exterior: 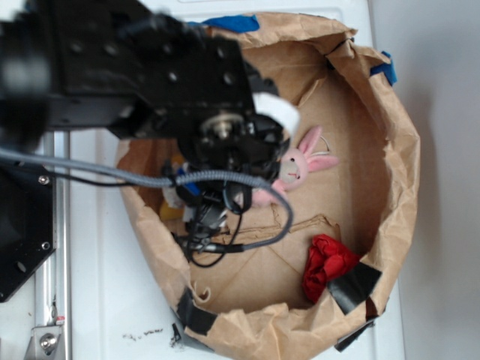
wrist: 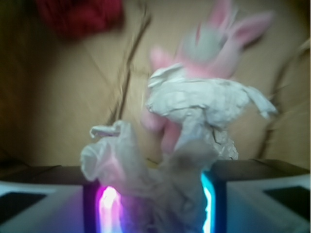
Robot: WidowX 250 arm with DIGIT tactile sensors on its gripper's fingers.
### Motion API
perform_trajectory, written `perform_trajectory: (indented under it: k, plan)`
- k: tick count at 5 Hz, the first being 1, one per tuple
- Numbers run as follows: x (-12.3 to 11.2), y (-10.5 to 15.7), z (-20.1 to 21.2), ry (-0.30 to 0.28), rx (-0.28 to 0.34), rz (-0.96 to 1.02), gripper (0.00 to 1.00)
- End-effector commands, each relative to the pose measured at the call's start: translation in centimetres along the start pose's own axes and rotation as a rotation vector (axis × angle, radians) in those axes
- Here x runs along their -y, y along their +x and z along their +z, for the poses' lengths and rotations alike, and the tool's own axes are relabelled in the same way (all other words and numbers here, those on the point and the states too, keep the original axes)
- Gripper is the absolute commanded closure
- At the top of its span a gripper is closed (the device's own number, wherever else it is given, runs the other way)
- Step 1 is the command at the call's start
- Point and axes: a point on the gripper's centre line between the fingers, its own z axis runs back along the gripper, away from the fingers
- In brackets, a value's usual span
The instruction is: Grab the white paper.
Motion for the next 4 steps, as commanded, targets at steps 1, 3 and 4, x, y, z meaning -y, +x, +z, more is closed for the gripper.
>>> perform_trajectory:
  k: [1,3,4]
  plan:
    - [1.2,1.8,9.3,-0.130,0.154,0.091,1.00]
    - [1.8,1.8,10.5,-0.046,0.182,0.089,1.00]
    - [1.8,1.8,10.3,-0.025,0.180,0.090,1.00]
